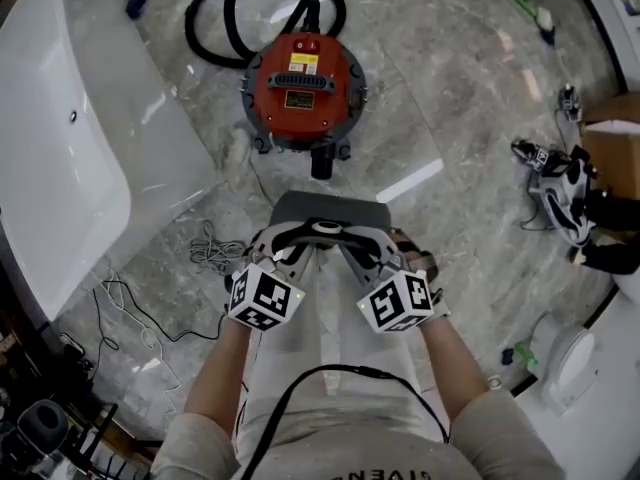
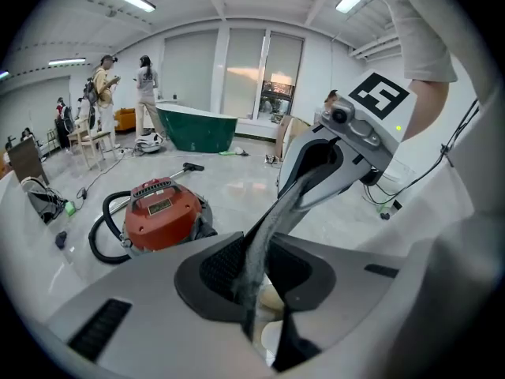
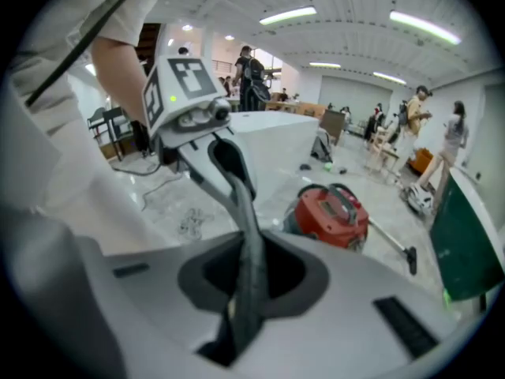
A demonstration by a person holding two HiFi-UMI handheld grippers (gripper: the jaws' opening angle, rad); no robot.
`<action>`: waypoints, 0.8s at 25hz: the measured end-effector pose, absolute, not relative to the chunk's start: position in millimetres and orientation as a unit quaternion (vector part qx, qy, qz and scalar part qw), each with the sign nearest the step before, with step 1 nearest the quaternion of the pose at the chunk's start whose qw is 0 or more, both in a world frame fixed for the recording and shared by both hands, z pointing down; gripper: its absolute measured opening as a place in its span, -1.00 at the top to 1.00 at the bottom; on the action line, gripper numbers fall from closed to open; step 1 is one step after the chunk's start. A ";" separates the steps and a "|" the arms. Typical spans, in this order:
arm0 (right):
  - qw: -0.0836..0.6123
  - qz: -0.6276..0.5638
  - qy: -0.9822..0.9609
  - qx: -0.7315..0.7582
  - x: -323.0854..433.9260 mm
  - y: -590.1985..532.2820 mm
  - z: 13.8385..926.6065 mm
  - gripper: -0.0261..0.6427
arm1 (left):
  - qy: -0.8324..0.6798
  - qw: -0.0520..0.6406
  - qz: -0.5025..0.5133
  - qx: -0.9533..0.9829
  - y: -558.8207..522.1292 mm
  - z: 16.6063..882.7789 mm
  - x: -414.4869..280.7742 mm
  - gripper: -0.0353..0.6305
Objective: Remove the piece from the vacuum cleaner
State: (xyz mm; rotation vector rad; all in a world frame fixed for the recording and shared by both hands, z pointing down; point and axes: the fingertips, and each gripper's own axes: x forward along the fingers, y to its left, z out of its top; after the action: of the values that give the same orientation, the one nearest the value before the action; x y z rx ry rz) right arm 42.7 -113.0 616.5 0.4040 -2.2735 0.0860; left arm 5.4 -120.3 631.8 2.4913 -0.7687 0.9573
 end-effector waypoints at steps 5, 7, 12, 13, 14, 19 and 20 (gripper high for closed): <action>0.389 0.045 -0.907 0.157 39.4 -115.2 573.4 0.79 | -0.250 0.190 0.323 0.893 -124.2 592.5 3.0 0.64; 0.384 0.052 -0.910 0.150 36.6 -115.7 558.5 0.79 | -0.246 0.194 0.321 0.894 -125.1 578.0 0.5 0.64; 0.388 0.063 -0.910 0.128 34.9 -117.5 520.5 0.79 | -0.233 0.197 0.315 0.899 -127.3 541.2 -0.2 0.64; 0.388 0.063 -0.910 0.128 34.1 -118.3 513.5 0.79 | -0.232 0.195 0.315 0.899 -128.3 534.2 -1.1 0.64; 0.387 0.064 -0.911 0.130 33.1 -118.7 506.2 0.79 | -0.230 0.194 0.315 0.900 -129.0 526.9 -2.3 0.64; 0.373 0.069 -0.915 0.136 30.4 -119.4 470.1 0.79 | -0.225 0.188 0.307 0.905 -132.5 485.5 -4.3 0.64; 0.372 0.068 -0.916 0.135 30.5 -119.4 463.2 0.79 | -0.225 0.189 0.304 0.907 -132.3 478.5 -4.4 0.64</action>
State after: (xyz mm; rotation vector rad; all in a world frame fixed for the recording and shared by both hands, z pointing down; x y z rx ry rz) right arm 30.5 -119.4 463.2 0.3449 -2.3476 0.1746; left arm -4.4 -132.3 478.5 2.5498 -0.6315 0.8544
